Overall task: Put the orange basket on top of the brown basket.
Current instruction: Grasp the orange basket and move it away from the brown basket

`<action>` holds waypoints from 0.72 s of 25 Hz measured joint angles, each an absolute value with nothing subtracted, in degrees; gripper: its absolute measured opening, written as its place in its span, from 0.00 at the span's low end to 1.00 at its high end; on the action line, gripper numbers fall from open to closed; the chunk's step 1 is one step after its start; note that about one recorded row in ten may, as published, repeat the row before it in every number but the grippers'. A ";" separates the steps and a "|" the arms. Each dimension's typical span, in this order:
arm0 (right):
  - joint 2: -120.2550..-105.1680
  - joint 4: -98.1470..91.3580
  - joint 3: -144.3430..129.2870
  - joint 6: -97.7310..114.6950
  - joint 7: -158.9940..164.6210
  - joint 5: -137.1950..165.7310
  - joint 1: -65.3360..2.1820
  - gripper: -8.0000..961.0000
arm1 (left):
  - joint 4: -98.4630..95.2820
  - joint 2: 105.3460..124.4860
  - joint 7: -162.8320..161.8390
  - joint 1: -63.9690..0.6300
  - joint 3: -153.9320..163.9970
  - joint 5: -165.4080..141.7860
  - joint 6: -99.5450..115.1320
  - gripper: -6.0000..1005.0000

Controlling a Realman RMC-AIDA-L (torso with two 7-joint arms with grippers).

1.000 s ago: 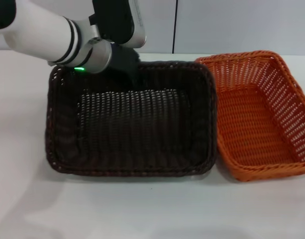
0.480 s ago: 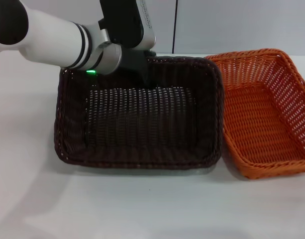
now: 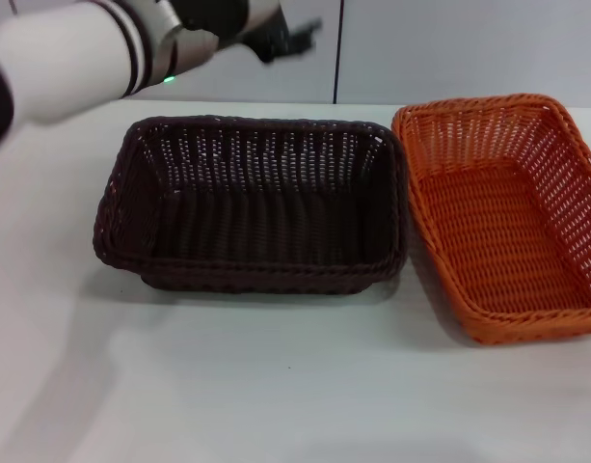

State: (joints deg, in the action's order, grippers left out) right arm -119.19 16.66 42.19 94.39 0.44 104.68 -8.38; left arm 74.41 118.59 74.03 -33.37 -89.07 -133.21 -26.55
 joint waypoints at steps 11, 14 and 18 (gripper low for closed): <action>-119.27 17.09 42.07 96.01 0.44 104.63 -10.15 0.81 | 64.60 118.07 39.01 -11.25 -62.89 -143.01 61.77 0.81; -119.31 17.45 41.41 98.82 0.44 104.65 -10.91 0.80 | 61.71 118.05 33.52 -10.27 -63.63 -145.17 64.58 0.81; -118.87 19.80 39.22 105.10 0.46 105.88 -12.37 0.80 | 45.22 118.38 19.04 -8.03 -67.98 -146.36 69.28 0.81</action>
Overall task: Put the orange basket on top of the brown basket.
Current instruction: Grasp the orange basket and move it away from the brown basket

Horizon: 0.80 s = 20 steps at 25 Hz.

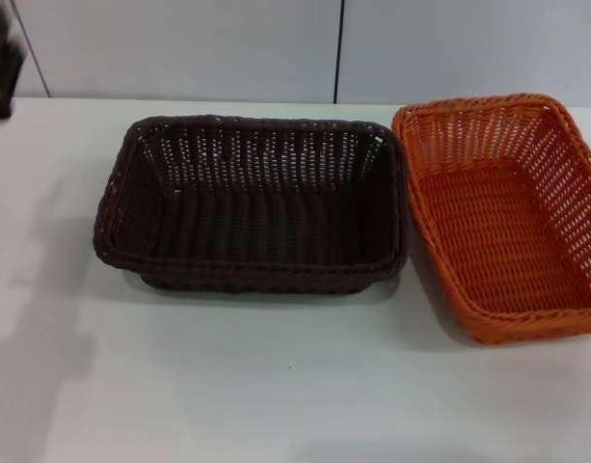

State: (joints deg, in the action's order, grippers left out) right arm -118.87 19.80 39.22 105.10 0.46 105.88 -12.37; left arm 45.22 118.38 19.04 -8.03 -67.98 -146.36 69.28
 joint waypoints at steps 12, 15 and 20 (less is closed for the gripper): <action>-102.54 55.06 46.54 59.97 0.55 121.16 -17.25 0.78 | 29.19 118.27 10.86 -8.60 -70.80 -140.18 70.68 0.81; -101.21 68.97 57.16 36.00 0.63 128.00 -14.78 0.78 | 28.45 118.35 10.93 -8.77 -71.33 -140.14 70.11 0.81; -108.77 93.18 77.47 -13.56 -0.15 144.91 -10.87 0.77 | 28.09 118.27 11.07 -9.37 -71.38 -138.92 68.71 0.81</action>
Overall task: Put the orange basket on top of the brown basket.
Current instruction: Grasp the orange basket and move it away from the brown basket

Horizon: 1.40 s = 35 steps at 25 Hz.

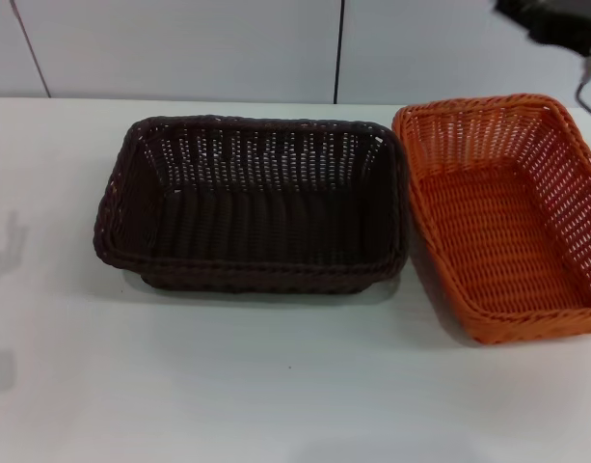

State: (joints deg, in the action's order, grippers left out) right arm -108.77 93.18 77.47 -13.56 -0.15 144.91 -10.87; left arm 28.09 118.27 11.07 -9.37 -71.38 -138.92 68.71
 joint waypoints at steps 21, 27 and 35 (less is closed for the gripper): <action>-118.59 115.99 92.19 -93.90 -28.94 148.47 -16.80 0.74 | 21.47 118.17 9.61 -16.28 -77.82 -137.16 58.71 0.81; -118.52 115.79 92.20 -99.16 -29.73 151.04 -18.21 0.73 | 21.45 118.27 9.63 -16.53 -78.83 -137.17 57.70 0.81; -118.52 114.63 91.98 -101.57 -30.56 155.63 -19.57 0.72 | 21.44 118.18 9.38 -16.62 -80.43 -137.12 56.56 0.81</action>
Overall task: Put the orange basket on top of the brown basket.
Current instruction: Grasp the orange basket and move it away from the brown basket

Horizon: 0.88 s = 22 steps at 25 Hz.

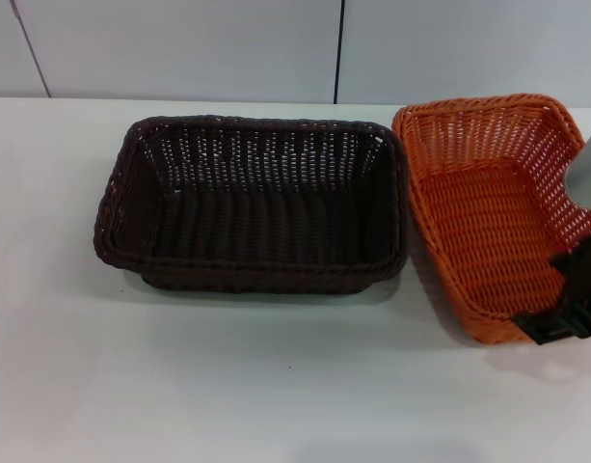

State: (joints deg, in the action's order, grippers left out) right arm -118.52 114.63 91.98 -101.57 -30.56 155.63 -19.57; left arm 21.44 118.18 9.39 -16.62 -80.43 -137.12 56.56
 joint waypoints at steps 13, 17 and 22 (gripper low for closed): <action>-118.85 100.22 89.36 -96.51 -32.10 160.67 -22.96 0.70 | 21.45 118.05 9.28 -16.96 -81.19 -137.10 55.49 0.81; -118.85 97.37 88.91 -95.44 -32.15 161.20 -23.83 0.69 | 21.09 118.02 9.25 -17.50 -81.66 -137.11 54.57 0.81; -118.89 95.92 86.86 -94.13 -32.03 165.61 -24.79 0.69 | 20.32 118.03 9.24 -17.86 -81.91 -137.11 54.38 0.81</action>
